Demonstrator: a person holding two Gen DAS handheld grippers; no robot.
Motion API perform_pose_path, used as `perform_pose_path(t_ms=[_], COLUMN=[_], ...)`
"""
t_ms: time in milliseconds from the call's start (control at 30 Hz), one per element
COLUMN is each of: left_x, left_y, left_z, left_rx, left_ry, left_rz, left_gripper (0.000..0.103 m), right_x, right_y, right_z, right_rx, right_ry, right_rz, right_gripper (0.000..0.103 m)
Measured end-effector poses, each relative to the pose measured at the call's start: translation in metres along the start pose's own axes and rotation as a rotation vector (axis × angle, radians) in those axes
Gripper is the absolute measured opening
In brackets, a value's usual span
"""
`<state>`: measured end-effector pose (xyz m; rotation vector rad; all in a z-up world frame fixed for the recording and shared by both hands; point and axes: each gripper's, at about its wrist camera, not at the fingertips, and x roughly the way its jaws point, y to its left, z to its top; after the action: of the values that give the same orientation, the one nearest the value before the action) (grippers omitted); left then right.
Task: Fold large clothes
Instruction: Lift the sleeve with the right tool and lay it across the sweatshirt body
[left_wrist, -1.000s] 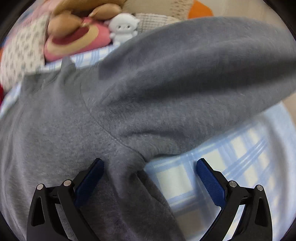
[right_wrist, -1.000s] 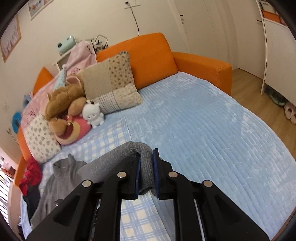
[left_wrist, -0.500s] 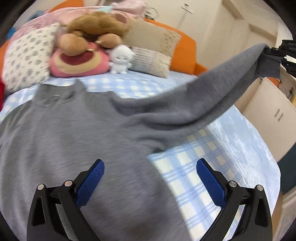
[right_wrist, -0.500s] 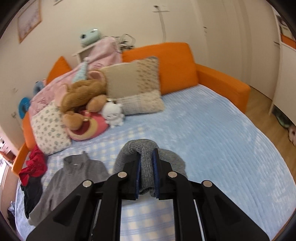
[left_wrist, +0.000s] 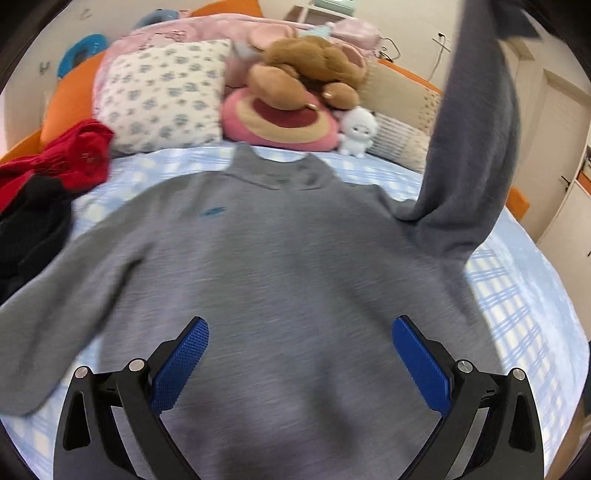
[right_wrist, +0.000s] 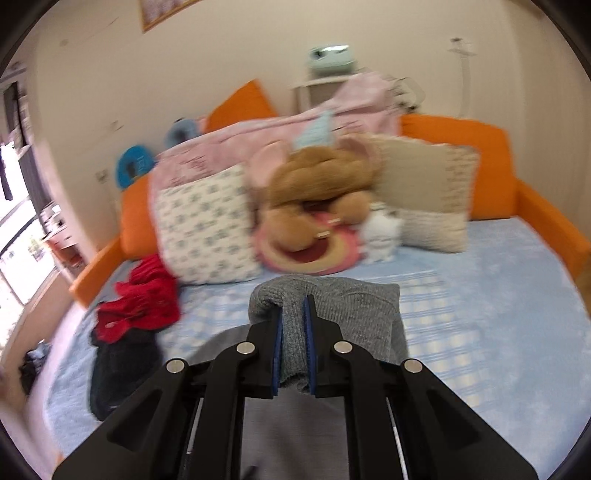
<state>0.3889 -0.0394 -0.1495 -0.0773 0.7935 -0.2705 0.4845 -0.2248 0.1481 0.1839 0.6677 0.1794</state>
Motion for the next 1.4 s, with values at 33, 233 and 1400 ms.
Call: perform_pose_path(t_ms=[33, 233, 1400], left_x=[-0.003, 0.000, 0.019], left_y=[0.012, 0.066, 0.105], left_z=[-0.004, -0.037, -0.055], left_rx=[0.000, -0.127, -0.330], left_ry=[0.001, 0.002, -0.019], left_rz=[0.009, -0.001, -0.072], left_gripper=[0.101, 0.101, 0.101], right_x=[0.012, 0.092, 0.194], right_y=[0.021, 0.113, 0.168], right_z=[0.000, -0.026, -0.113], right_rx=[-0.010, 0.031, -0.044], right_ry=[0.011, 0.084, 0.294], right_rz=[0.017, 0.104, 0.077], right_gripper=[0.011, 0.011, 0.052])
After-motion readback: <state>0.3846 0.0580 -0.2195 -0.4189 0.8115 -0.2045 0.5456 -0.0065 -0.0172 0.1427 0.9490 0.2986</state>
